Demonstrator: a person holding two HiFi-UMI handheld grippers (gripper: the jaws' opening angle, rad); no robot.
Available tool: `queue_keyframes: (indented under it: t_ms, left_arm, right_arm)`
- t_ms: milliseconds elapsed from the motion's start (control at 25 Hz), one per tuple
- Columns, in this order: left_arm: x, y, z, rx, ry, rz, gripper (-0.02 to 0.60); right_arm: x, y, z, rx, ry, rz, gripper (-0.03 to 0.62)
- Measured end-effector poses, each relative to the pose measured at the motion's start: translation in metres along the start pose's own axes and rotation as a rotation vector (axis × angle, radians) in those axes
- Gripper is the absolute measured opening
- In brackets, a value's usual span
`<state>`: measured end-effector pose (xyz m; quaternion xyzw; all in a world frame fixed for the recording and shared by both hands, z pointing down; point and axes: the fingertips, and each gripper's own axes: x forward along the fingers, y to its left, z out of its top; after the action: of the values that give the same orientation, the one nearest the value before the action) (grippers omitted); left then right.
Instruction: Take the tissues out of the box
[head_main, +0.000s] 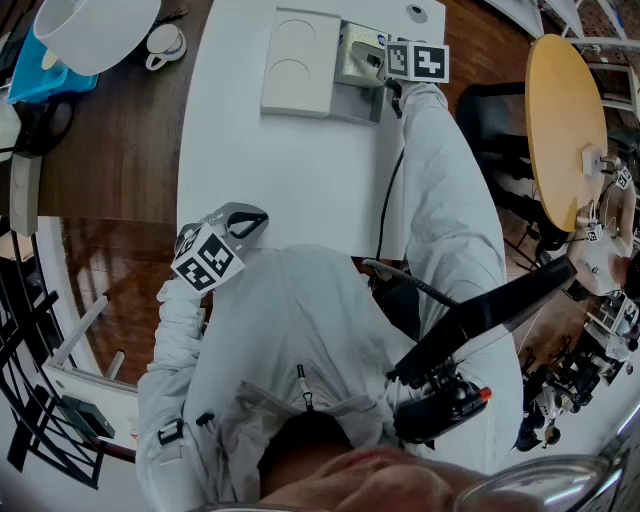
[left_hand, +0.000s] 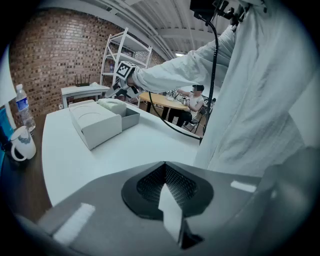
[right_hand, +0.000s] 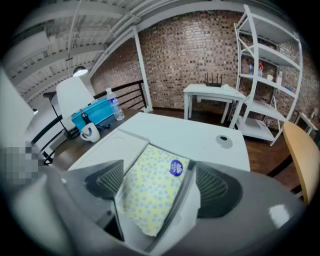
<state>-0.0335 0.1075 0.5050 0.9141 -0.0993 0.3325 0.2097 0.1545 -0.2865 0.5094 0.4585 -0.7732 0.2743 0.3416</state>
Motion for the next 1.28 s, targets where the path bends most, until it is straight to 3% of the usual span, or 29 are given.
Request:
queue_keyframes:
  t_ms: [480,800,1280]
  left_arm:
    - [0.003,0.017,-0.001,0.002,-0.006,-0.028,0.012]
    - [0.003,0.021,-0.005,-0.012,-0.001,-0.029,0.012]
    - [0.003,0.018,-0.004,0.005,0.014,-0.004,0.012]
  right_arm:
    - [0.038,0.006,-0.013,0.088,0.152,-0.007,0.486]
    - [0.042,0.005,-0.019,0.179,0.171,0.029,0.472]
    - [0.017,0.002,-0.014,0.162,0.124,0.057,0.434]
